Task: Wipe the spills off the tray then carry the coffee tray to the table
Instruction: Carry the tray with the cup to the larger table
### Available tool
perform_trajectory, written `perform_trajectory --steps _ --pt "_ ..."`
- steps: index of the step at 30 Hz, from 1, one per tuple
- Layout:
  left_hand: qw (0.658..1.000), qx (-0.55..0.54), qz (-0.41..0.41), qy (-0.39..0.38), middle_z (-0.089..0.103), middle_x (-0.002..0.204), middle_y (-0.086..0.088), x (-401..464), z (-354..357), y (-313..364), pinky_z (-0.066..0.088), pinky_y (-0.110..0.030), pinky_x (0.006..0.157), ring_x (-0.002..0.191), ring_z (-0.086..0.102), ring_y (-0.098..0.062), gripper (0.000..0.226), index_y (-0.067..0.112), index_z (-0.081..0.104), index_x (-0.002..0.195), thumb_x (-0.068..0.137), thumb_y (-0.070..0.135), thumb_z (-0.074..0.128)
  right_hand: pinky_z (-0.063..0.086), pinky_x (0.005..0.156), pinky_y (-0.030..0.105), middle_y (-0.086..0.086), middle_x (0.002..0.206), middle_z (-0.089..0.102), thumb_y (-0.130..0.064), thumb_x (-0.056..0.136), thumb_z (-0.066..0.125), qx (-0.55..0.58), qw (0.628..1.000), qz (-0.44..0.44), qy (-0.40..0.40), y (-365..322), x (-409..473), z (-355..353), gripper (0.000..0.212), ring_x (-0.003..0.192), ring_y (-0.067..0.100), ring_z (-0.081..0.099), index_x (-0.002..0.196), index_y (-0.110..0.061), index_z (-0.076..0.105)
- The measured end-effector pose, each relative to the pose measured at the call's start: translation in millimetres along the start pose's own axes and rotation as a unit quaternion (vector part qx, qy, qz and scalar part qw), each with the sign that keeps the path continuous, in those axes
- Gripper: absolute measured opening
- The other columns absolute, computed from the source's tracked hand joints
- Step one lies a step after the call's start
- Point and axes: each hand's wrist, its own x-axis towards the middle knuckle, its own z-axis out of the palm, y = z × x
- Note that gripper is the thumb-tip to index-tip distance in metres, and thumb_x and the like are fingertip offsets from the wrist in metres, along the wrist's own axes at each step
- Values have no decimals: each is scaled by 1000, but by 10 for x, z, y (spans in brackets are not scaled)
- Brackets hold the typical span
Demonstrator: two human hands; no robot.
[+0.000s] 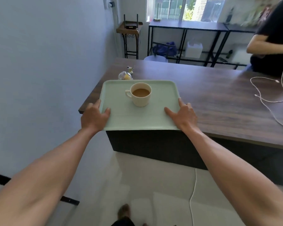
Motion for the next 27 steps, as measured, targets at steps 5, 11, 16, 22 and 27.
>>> perform_trajectory --steps 5,11,16,22,27 --pt "998 -15 53 -20 54 98 -12 250 343 309 40 -35 68 85 57 -32 55 15 57 135 93 51 56 43 74 36 14 116 54 -70 87 60 -1 999 24 21 320 201 -24 89 102 33 60 156 -20 36" --pt "996 -15 72 -53 60 108 -17 698 787 515 52 -42 75 95 61 -35 60 16 52 142 95 53 55 43 72 35 15 116 55 -69 87 62 0 997 59 44 545 560 138 87 99 33 62 154 -18 39" --pt "994 -16 88 -61 59 107 -19 1167 1126 601 51 -45 77 95 62 -40 60 18 50 145 95 52 57 41 74 36 17 116 56 -70 88 61 -20 994 92 51 605 957 356 86 101 37 62 154 -19 39" --pt "992 -11 93 -81 58 110 -18 1610 1491 579 46 -41 75 98 62 -40 62 19 47 149 96 50 57 50 79 42 18 114 56 -71 86 61 -24 992 118 46 660 1397 656 87 101 39 62 154 -20 40" --pt "992 -14 80 -98 59 115 -20 1844 1716 600 51 -46 82 104 62 -42 62 18 50 148 95 49 60 51 80 45 18 114 56 -73 85 59 -34 990 132 41 720 1673 814 87 101 41 63 153 -22 41"
